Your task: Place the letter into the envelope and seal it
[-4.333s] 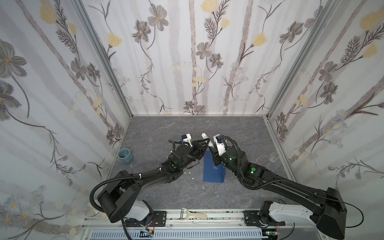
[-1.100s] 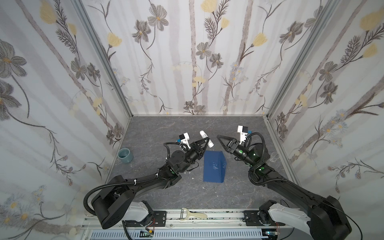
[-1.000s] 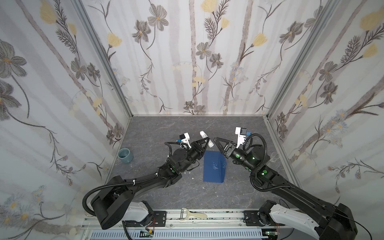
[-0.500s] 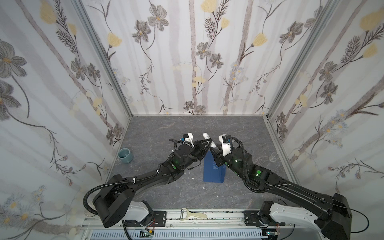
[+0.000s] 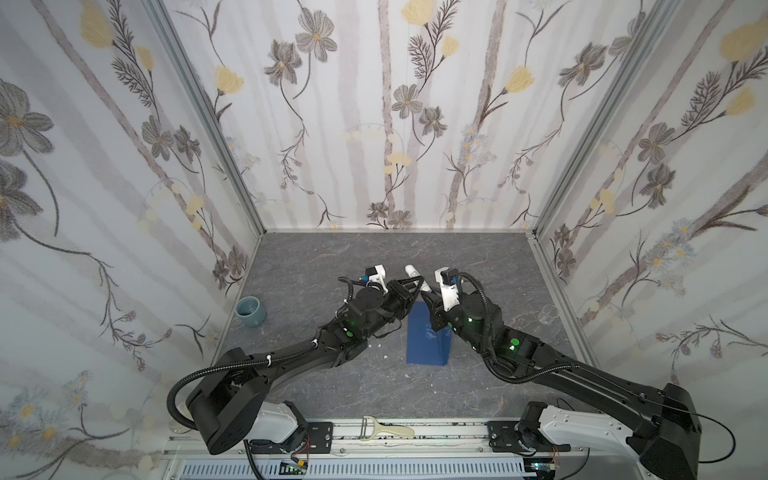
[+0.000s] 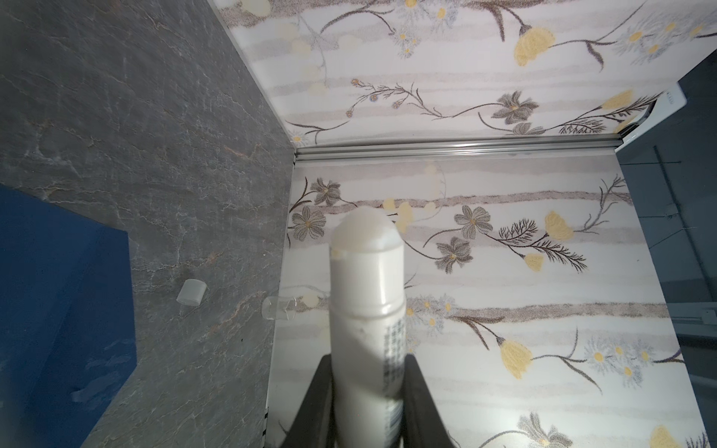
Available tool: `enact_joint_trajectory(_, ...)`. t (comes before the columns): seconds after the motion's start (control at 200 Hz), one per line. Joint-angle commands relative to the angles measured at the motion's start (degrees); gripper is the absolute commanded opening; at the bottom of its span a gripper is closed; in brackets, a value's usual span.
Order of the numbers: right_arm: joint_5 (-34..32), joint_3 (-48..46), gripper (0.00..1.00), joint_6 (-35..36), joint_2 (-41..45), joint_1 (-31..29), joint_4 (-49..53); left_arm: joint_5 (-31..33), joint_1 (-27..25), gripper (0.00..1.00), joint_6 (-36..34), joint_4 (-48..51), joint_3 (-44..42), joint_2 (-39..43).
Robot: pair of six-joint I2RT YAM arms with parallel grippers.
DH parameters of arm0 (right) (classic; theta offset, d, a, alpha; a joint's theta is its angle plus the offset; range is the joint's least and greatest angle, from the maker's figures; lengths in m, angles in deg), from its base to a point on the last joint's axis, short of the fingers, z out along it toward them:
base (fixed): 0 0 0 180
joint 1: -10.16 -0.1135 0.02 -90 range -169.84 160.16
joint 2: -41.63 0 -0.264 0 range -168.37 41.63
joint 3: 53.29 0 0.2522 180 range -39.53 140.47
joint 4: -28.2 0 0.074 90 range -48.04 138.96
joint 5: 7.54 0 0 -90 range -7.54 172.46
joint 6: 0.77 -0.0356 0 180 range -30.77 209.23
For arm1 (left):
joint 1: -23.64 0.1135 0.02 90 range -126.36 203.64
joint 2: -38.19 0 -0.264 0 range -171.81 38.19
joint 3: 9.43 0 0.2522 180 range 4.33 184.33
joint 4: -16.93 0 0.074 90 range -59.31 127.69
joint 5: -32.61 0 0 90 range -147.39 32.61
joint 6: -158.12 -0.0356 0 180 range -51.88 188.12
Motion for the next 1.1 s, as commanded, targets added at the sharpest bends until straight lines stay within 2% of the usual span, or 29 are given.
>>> enact_joint_trajectory(0.0, 6.7, 0.6, 0.14, -6.3, 0.7, 1.3, -4.3, -0.6, -0.2, 0.00, -1.0, -2.3, -0.4, -0.2)
enact_joint_trajectory(0.14, 16.2, 0.1, 0.12, -16.3, 1.5, 5.2, -7.9, -0.3, -0.6, 0.00, -1.0, -4.5, -1.6, -0.7)
enact_joint_trajectory(0.22, 21.8, -0.6, 0.12, -22.3, 1.7, 9.7, -10.7, -0.1, -1.0, 0.00, -1.0, -5.4, -2.1, -0.9)
enact_joint_trajectory(0.395, 30.6, -1.8, 0.09, -36.0, 1.4, 15.1, -16.5, 0.1, -1.3, 0.00, -1.0, -6.7, -2.6, -1.4)
enact_joint_trajectory(0.49, 34.0, -5.5, 0.09, -43.9, 0.8, 17.7, -20.5, 0.1, -1.5, 0.00, -0.9, -7.2, -2.7, -1.6)
enact_joint_trajectory(0.799, 41.4, -12.0, 0.11, -66.0, -3.7, 21.5, -35.6, -0.4, -2.2, 0.00, -0.5, -8.9, -3.2, -2.3)
enact_joint_trajectory(1.094, 42.8, -15.2, 0.10, -77.0, -7.1, 21.9, -44.7, -0.2, -2.4, 0.00, -0.4, -11.6, -4.2, -2.1)
